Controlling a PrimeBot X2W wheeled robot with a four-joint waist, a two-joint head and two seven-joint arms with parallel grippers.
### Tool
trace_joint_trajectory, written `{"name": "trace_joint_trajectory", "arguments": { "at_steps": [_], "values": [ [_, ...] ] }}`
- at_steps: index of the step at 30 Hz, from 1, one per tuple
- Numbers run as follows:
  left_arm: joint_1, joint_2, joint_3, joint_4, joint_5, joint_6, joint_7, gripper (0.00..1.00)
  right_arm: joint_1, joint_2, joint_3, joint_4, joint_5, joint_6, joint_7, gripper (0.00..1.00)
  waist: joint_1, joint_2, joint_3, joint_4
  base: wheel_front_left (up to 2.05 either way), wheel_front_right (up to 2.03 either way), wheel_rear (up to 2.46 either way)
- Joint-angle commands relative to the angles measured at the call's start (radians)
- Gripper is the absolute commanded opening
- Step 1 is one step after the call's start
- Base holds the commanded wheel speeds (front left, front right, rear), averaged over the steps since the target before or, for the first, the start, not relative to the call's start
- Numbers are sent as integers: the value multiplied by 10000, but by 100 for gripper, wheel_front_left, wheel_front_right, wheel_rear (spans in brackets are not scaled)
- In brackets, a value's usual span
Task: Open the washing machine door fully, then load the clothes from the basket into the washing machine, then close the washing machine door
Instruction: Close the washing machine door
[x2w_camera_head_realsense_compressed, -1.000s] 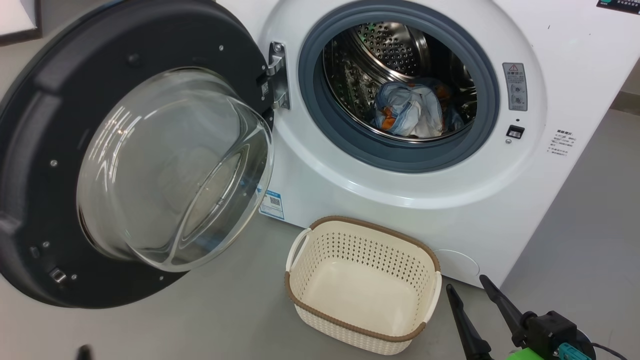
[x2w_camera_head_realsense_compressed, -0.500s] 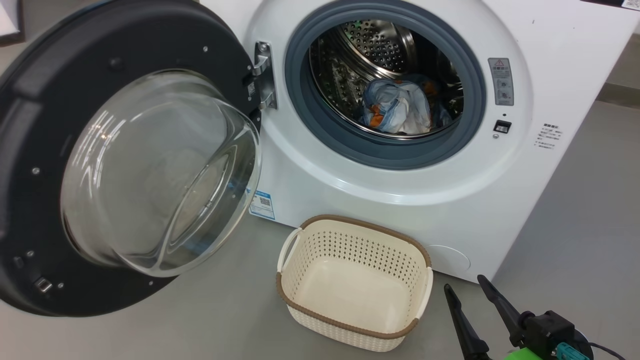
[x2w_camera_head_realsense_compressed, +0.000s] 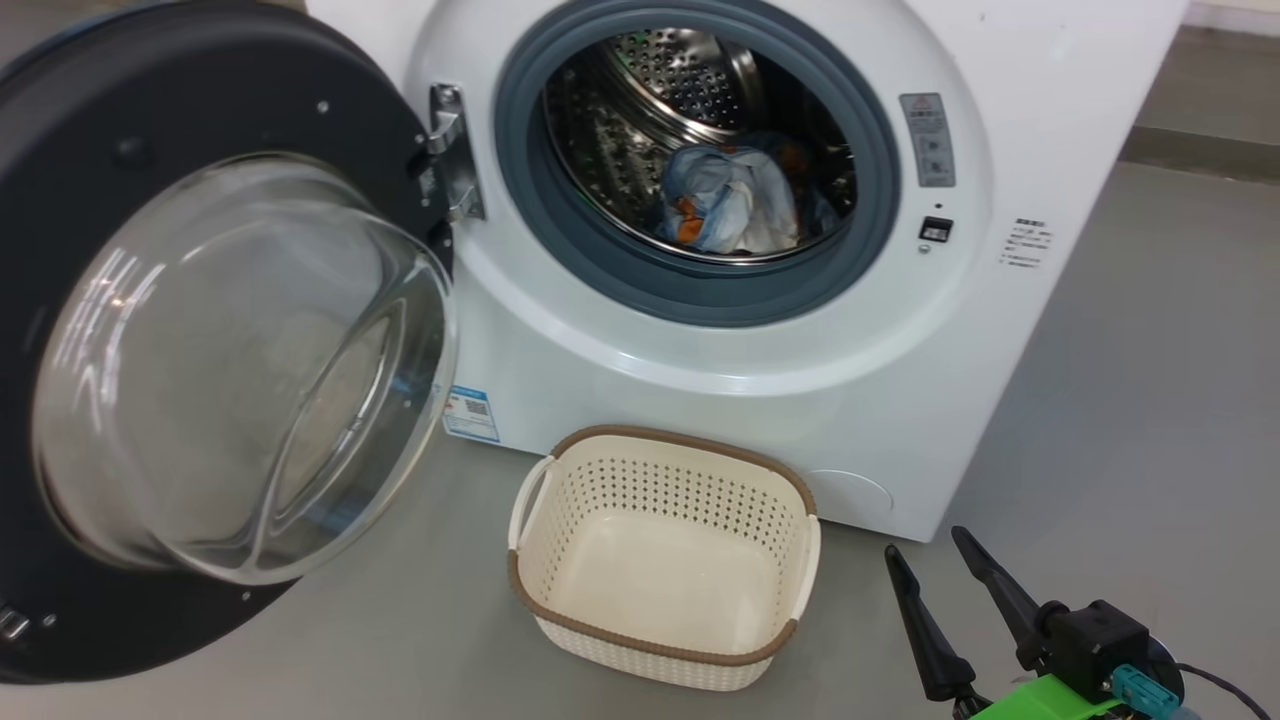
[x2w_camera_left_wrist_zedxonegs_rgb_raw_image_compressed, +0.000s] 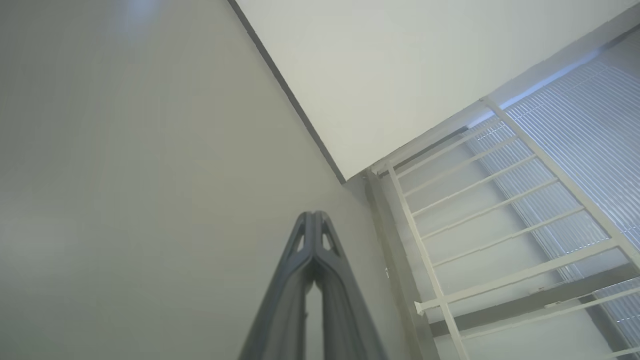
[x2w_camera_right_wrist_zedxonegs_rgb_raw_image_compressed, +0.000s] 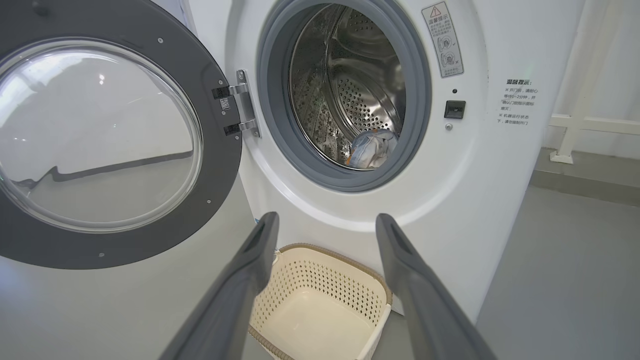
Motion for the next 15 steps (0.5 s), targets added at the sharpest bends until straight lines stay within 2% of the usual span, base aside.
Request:
{"name": "trace_joint_trajectory", "arguments": {
  "at_steps": [1,8,15],
  "values": [
    [-520,915,236,-50,-155,105,196,0,-344,-122,283,-218,-72,16,-49,100,0,-1,44,-251,0,0,0],
    [-1854,2044,576,680,-885,719,1166,0,-365,-316,347,-201,-76,16,-49,100,0,-1,134,-787,0,0,0],
    [-2925,2440,451,1111,-1507,1127,2466,0,-331,-361,443,-171,-56,16,-49,100,0,-1,182,-1010,0,0,0]
  ]
}}
